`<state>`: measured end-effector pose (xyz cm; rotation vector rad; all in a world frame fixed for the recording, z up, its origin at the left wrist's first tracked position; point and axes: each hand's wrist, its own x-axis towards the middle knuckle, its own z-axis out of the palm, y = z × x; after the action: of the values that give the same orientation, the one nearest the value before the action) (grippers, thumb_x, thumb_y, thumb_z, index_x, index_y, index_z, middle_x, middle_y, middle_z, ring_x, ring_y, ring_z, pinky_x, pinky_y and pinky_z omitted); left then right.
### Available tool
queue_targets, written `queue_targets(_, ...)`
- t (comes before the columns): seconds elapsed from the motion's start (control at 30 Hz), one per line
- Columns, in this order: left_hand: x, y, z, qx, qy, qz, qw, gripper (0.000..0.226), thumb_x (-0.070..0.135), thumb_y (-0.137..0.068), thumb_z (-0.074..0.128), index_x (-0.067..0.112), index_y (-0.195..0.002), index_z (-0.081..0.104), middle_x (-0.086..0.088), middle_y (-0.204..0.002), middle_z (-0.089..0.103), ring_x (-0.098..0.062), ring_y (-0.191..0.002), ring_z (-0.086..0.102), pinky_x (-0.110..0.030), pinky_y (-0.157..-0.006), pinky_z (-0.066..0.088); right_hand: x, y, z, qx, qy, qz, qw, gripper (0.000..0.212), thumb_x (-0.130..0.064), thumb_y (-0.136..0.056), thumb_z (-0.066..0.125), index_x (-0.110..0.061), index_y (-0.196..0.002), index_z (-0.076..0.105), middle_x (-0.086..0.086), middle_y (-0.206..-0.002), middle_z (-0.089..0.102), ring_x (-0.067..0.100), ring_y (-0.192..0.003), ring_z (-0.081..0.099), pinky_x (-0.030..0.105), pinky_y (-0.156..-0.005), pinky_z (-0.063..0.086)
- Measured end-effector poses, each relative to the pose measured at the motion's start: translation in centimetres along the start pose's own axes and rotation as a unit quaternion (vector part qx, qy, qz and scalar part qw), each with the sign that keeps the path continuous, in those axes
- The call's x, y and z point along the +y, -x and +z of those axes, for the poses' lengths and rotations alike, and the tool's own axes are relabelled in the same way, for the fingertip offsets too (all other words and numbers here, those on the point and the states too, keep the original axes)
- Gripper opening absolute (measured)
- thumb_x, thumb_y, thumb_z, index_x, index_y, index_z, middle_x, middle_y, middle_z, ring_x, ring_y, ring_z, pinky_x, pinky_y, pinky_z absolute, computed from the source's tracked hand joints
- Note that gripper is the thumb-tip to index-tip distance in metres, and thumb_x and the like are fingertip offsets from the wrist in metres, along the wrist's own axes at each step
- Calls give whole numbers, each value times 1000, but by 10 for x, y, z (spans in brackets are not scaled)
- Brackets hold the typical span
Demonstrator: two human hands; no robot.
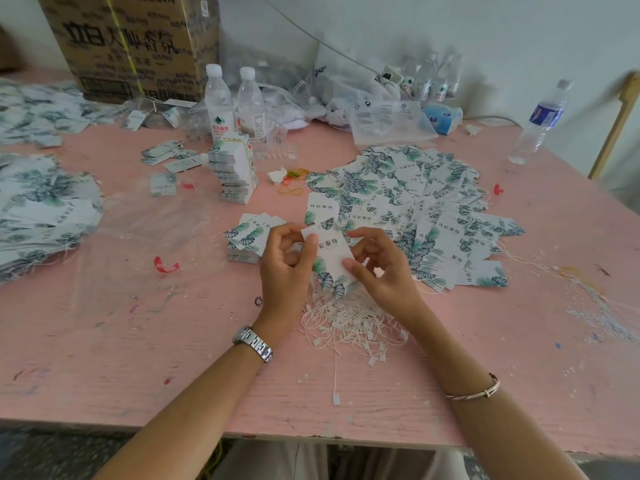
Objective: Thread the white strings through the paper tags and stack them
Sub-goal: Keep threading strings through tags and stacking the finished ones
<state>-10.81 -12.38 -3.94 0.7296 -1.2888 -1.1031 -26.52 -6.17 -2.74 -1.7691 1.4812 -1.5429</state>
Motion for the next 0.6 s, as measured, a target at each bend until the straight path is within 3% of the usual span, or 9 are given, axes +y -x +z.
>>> queue_targets(0.1,1,0,2,-12,-9,8,1000,19,16,-94,70,27,-104,59,4,-96,69,-7,-79,67,-20,-67,52,0,-2,-6,61,20,-37,997,23,0,-90,68,-18,-103,61,-13,-88,66,6,-70,61,27,-55,52)
queue_targets(0.2,1,0,3,-17,-27,7,999,17,19,-95,69,30,-103,59,22,-94,67,-3,-86,62,-21,-73,49,3,-4,-15,147,61,-44,986,24,2,-90,64,-21,-96,64,-22,-87,67,4,-74,63,24,-61,54)
queue_targets(0.27,0,0,2,-20,-34,5,999,14,25,-94,67,31,-103,59,26,-93,66,-1,-87,61,-21,-74,49,7,-7,-22,205,105,-36,972,19,2,-93,61,-16,-99,65,-20,-88,67,9,-76,65,20,-61,55)
queue_targets(0.4,-1,1,2,-30,-50,21,998,11,25,-93,64,30,-102,60,16,-92,66,-3,-86,61,-18,-74,48,18,-12,-41,287,248,-56,923,11,0,-96,59,4,-103,67,9,-92,70,15,-75,61,9,-59,45)
queue_targets(0.5,-2,3,0,-53,-110,45,991,7,22,-94,63,23,-101,63,4,-90,67,-13,-85,62,-23,-75,48,24,-13,-48,303,324,-35,896,16,-4,-98,57,3,-107,67,15,-96,70,19,-79,61,27,-62,47)
queue_targets(0.6,-4,3,-2,-93,-236,108,961,11,25,-91,62,17,-96,68,5,-88,65,-14,-80,57,-33,-76,50,27,-14,-51,330,391,43,858,22,-7,-100,52,0,-116,66,14,-105,70,29,-92,62,31,-69,41)
